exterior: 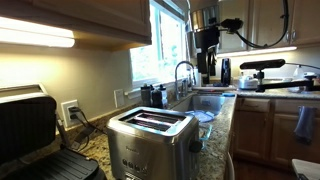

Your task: Put a slice of bread in the toaster

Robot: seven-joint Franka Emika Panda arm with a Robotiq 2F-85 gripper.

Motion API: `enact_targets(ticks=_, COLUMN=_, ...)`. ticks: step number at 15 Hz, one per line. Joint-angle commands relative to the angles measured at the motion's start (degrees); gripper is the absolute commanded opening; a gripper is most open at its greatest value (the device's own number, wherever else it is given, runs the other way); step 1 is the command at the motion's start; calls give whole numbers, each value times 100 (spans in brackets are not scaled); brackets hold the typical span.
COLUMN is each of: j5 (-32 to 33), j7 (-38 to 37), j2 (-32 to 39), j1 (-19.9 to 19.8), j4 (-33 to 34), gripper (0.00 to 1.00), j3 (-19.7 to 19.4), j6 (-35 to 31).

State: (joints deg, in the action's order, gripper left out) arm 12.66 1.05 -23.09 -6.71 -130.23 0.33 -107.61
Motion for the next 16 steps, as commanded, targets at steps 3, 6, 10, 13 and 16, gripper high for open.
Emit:
enact_targets(ticks=3, j5=41, j7=-39, j2=12, j1=116, j4=19, gripper=100, j3=-98, j6=16)
enact_targets(ticks=6, j5=39, j7=-45, j2=36, j1=121, j4=30, gripper=100, j3=-105, j6=2)
enact_targets(ticks=10, j5=82, j7=-100, j2=119, j1=94, j4=40, gripper=100, j3=-109, j6=-64)
enact_targets(ticks=13, j5=99, j7=-105, j2=207, j1=82, j4=30, gripper=100, j3=-135, j6=-157)
enact_targets(ticks=16, j5=125, j7=-135, j2=257, j1=69, j4=-14, gripper=100, j3=-159, j6=-331)
